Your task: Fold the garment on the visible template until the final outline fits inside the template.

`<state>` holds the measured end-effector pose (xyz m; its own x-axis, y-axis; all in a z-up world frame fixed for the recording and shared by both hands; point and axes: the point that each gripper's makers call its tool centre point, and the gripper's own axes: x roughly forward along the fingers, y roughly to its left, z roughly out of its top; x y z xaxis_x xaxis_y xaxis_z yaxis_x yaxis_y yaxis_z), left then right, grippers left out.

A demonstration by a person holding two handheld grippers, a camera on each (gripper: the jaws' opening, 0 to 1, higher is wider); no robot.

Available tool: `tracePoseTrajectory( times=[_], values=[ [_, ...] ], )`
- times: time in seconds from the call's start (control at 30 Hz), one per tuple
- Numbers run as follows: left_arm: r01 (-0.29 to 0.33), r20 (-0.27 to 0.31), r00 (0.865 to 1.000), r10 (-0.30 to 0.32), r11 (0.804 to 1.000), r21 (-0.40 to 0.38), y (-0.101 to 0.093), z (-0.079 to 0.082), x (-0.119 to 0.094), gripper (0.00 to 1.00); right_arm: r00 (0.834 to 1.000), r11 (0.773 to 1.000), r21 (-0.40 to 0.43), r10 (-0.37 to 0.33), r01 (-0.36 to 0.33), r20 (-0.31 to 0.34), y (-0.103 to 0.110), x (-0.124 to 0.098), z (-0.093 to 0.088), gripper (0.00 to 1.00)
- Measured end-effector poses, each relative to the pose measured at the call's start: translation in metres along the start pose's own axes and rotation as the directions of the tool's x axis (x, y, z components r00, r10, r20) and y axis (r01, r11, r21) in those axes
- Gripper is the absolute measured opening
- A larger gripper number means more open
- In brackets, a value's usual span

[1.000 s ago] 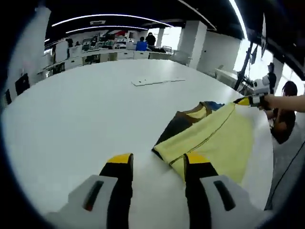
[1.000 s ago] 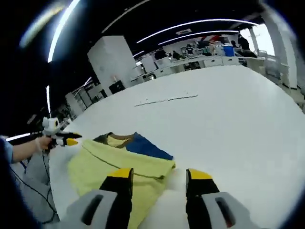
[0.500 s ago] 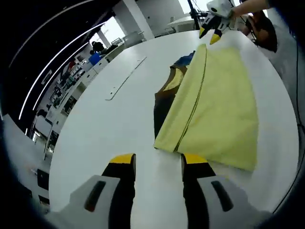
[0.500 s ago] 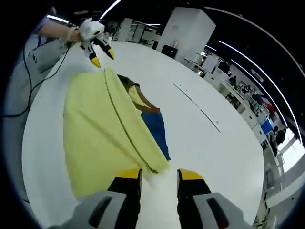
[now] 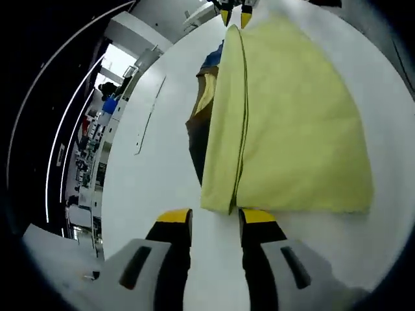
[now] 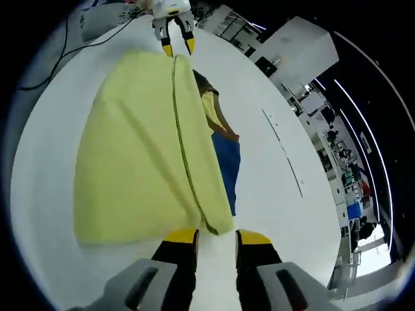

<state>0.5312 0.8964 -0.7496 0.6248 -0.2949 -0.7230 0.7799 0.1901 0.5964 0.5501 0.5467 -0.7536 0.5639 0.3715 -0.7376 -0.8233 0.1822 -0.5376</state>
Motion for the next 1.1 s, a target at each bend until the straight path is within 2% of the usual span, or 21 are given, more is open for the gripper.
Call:
tracePoseTrajectory(
  times=[0.13,0.23,0.33,0.47,0.57,0.6,0.63,0.7,0.8,0.9,0.97,1.0,1.03,1.07,1.1],
  values=[
    [0.003,0.008,1.0,-0.003,1.0,-0.005,0.001,0.003,-0.001,0.26,1.0,1.0,0.011,-0.007,0.007,0.007,-0.002,0.0,0.001,0.18],
    [-0.002,0.008,1.0,0.002,1.0,-0.011,0.004,0.003,-0.003,0.23,1.0,1.0,0.016,-0.006,0.005,0.02,-0.002,0.0,0.005,0.1],
    [-0.01,0.014,1.0,0.01,1.0,0.004,0.008,0.005,-0.007,0.21,1.0,1.0,0.025,-0.009,0.008,0.029,-0.002,0.001,0.008,0.1],
    [-0.003,0.008,1.0,0.003,0.996,0.086,0.005,0.006,-0.007,0.17,1.0,1.0,0.023,-0.002,0.001,0.022,0.001,0.002,0.007,0.09],
    [0.009,0.011,1.0,-0.01,0.995,0.104,0.001,0.006,-0.005,0.1,1.0,0.999,0.04,0.0,-0.001,0.025,0.002,0.002,0.009,0.02],
    [0.014,0.01,1.0,-0.015,0.994,0.104,0.001,0.006,-0.005,0.05,1.0,0.999,0.051,0.0,-0.001,0.026,0.002,0.001,0.009,0.0],
    [0.017,0.004,1.0,-0.017,0.996,0.092,0.0,0.006,-0.005,0.01,1.0,0.998,0.059,-0.002,0.0,0.031,0.001,0.001,0.01,0.0],
    [0.008,0.01,1.0,-0.008,0.998,0.061,0.003,0.007,-0.005,0.01,0.999,0.997,0.077,-0.006,0.003,0.036,-0.001,0.001,0.012,0.0],
    [0.002,0.021,1.0,-0.001,0.999,-0.044,0.011,0.007,-0.004,0.0,0.998,0.989,0.147,-0.013,0.004,0.06,-0.005,0.001,0.017,0.0],
    [0.013,0.025,1.0,-0.008,0.981,-0.193,0.019,0.006,0.0,0.0,0.998,0.977,0.215,-0.023,0.009,0.062,-0.014,0.005,0.016,0.0],
    [0.045,0.011,0.999,-0.044,0.947,-0.318,0.021,0.001,0.007,0.0,0.998,0.973,0.229,-0.025,0.012,0.057,-0.02,0.008,0.015,0.0],
    [0.059,0.007,0.998,-0.061,0.92,-0.387,0.021,-0.001,0.011,0.0,0.998,0.97,0.244,-0.028,0.015,0.052,-0.022,0.009,0.015,0.0],
    [0.066,0.016,0.998,-0.065,0.904,-0.423,0.024,-0.001,0.014,0.0,0.998,0.963,0.271,-0.028,0.013,0.051,-0.023,0.011,0.015,0.0],
    [0.078,0.006,0.996,-0.086,0.877,-0.474,0.024,-0.004,0.018,0.0,0.999,0.949,0.316,-0.021,0.005,0.048,-0.024,0.014,0.015,0.0],
    [0.085,0.005,0.995,-0.096,0.855,-0.511,0.024,-0.003,0.019,0.0,0.999,0.947,0.32,-0.022,0.006,0.046,-0.026,0.015,0.015,0.0]
  ],
)
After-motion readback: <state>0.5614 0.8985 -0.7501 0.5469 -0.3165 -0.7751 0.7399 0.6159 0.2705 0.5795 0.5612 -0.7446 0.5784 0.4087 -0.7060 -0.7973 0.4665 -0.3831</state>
